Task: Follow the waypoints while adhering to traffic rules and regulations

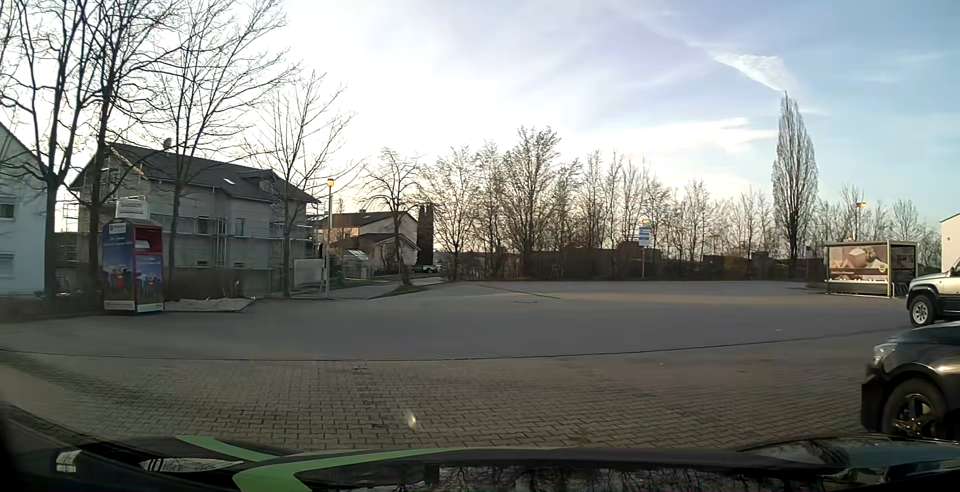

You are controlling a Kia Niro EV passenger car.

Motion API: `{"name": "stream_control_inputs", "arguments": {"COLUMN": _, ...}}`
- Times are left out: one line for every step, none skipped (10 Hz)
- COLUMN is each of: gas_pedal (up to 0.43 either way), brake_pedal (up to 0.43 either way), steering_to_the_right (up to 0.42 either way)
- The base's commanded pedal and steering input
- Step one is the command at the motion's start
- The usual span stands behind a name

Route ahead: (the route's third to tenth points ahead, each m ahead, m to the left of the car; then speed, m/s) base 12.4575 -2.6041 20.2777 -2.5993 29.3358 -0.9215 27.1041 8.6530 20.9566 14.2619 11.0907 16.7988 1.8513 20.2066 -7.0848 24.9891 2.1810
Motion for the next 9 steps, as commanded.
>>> {"name": "stream_control_inputs", "arguments": {"gas_pedal": 0.020, "brake_pedal": 0.000, "steering_to_the_right": -0.290}}
{"name": "stream_control_inputs", "arguments": {"gas_pedal": 0.020, "brake_pedal": 0.000, "steering_to_the_right": -0.221}}
{"name": "stream_control_inputs", "arguments": {"gas_pedal": 0.020, "brake_pedal": 0.000, "steering_to_the_right": -0.172}}
{"name": "stream_control_inputs", "arguments": {"gas_pedal": 0.020, "brake_pedal": 0.000, "steering_to_the_right": -0.124}}
{"name": "stream_control_inputs", "arguments": {"gas_pedal": 0.020, "brake_pedal": 0.000, "steering_to_the_right": -0.090}}
{"name": "stream_control_inputs", "arguments": {"gas_pedal": 0.020, "brake_pedal": 0.000, "steering_to_the_right": -0.069}}
{"name": "stream_control_inputs", "arguments": {"gas_pedal": 0.020, "brake_pedal": 0.000, "steering_to_the_right": -0.047}}
{"name": "stream_control_inputs", "arguments": {"gas_pedal": 0.020, "brake_pedal": 0.000, "steering_to_the_right": -0.021}}
{"name": "stream_control_inputs", "arguments": {"gas_pedal": 0.020, "brake_pedal": 0.000, "steering_to_the_right": 0.000}}
